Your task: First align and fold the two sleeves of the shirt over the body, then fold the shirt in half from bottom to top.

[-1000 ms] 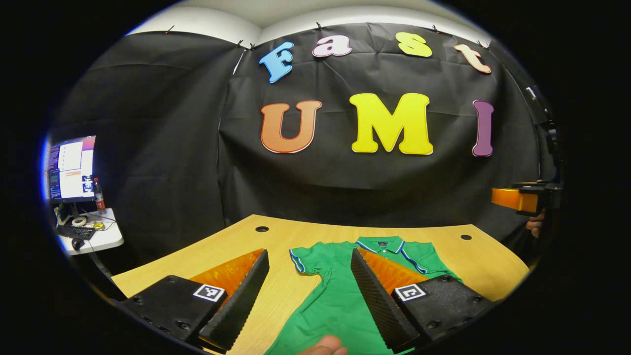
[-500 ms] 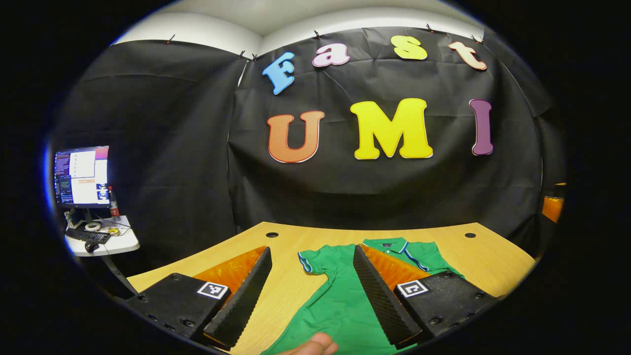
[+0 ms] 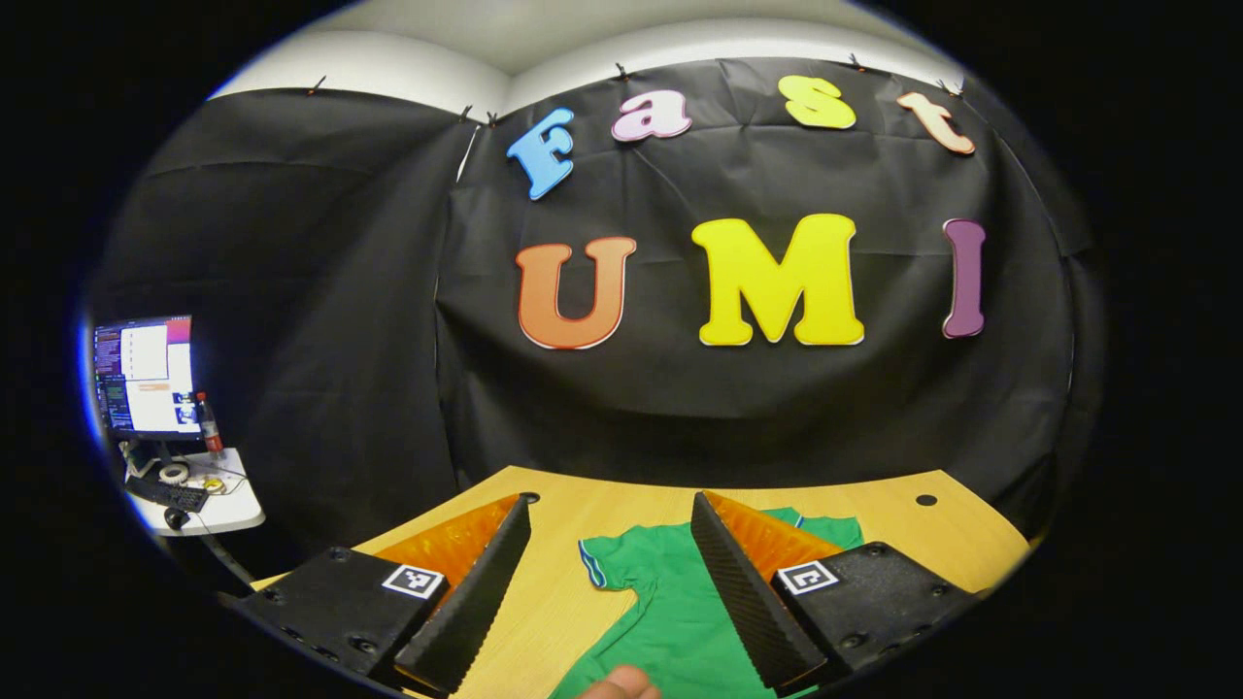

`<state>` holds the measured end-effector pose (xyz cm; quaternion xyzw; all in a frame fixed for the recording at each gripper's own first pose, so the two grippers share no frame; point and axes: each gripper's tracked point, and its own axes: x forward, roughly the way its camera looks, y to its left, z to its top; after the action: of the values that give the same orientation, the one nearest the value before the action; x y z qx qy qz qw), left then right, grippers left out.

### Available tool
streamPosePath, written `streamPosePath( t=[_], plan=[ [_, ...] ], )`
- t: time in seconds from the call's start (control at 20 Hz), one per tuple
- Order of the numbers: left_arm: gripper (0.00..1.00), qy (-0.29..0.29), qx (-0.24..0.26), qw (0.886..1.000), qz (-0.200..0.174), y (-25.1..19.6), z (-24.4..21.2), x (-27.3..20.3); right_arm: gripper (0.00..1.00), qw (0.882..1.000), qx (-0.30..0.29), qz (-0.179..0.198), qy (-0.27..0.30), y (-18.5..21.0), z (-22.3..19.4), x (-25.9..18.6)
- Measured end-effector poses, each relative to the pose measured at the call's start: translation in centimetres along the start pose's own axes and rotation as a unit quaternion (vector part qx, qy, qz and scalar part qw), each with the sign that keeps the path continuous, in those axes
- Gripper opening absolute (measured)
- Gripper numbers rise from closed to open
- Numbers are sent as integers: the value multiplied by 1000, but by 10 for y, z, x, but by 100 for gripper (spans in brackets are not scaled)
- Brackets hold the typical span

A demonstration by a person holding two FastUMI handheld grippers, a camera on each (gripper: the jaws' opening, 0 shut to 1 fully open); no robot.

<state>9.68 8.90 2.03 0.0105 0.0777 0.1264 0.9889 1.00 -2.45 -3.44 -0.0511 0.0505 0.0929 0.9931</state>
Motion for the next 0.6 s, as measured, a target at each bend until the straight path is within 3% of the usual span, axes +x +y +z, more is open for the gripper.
streamPosePath(
  t=[0.15, 0.35, 0.45, 0.6],
  plan=[
    [100, 18, 9, 1000, 4, 4, 10, 62, 96, 1000, 8, -13, 1, -7, 0, 2],
    [100, 54, 0, 998, 27, 19, -19, 152, 95, 999, 24, -21, 2, -10, 1, 3],
    [100, 77, 15, 996, 41, 29, -55, 197, 95, 999, 20, -28, -6, -15, 4, 3],
    [100, 156, -7, 987, 23, 19, -135, 231, 95, 999, 22, -36, -1, -21, -1, 6]
  ],
)
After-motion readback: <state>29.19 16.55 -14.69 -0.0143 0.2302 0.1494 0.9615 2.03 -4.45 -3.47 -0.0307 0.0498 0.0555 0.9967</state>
